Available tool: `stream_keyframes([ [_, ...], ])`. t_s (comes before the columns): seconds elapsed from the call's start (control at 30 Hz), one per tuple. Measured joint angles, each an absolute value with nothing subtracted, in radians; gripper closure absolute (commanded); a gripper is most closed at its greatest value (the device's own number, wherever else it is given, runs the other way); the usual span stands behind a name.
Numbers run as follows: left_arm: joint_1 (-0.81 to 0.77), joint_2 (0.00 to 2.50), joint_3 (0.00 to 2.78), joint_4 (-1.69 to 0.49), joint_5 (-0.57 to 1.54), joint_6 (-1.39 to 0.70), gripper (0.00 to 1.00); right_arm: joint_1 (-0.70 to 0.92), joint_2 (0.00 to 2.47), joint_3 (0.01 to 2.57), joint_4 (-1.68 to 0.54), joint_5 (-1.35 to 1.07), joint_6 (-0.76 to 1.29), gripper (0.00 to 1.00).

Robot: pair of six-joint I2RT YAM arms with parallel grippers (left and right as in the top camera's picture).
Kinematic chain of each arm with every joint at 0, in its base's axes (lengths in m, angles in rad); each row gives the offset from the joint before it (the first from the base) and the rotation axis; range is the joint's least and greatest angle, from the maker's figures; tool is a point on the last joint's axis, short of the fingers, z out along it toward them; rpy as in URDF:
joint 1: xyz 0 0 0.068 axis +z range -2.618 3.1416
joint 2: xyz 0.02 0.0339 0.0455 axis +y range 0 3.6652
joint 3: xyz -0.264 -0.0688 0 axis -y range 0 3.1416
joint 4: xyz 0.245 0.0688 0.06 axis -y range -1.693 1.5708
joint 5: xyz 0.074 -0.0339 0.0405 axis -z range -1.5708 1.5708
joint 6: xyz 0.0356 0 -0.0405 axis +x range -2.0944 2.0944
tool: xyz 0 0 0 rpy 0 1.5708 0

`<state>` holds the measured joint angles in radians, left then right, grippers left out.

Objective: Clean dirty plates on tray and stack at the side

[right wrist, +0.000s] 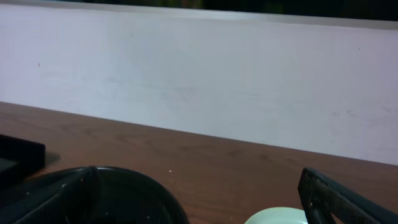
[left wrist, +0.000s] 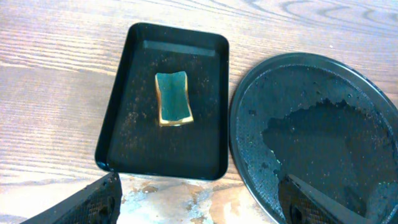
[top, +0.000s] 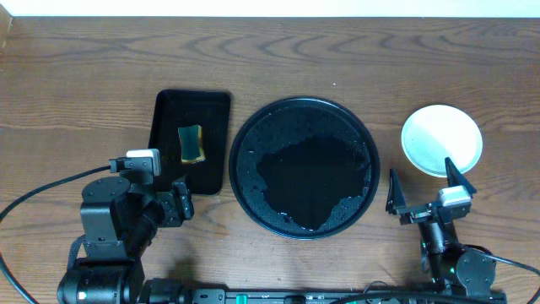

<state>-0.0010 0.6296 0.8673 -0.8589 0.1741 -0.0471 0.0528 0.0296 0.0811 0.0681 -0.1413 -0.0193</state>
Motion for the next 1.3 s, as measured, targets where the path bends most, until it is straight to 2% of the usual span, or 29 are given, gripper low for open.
stream_keyframes([
  [0.33, -0.001, 0.63, 0.867, -0.859, 0.174, -0.047, 0.19, 0.053, 0.014, 0.04, 0.08, -0.123, -0.031, 0.01],
  [0.53, -0.001, 0.63, 0.867, -0.859, 0.174, -0.047, 0.19, 0.053, 0.012, 0.007, -0.064, -0.107, -0.039, 0.01],
  [1.3, -0.001, 0.63, 0.867, -0.859, 0.174, -0.047, 0.19, 0.053, 0.012, 0.007, -0.064, -0.096, -0.041, 0.01],
])
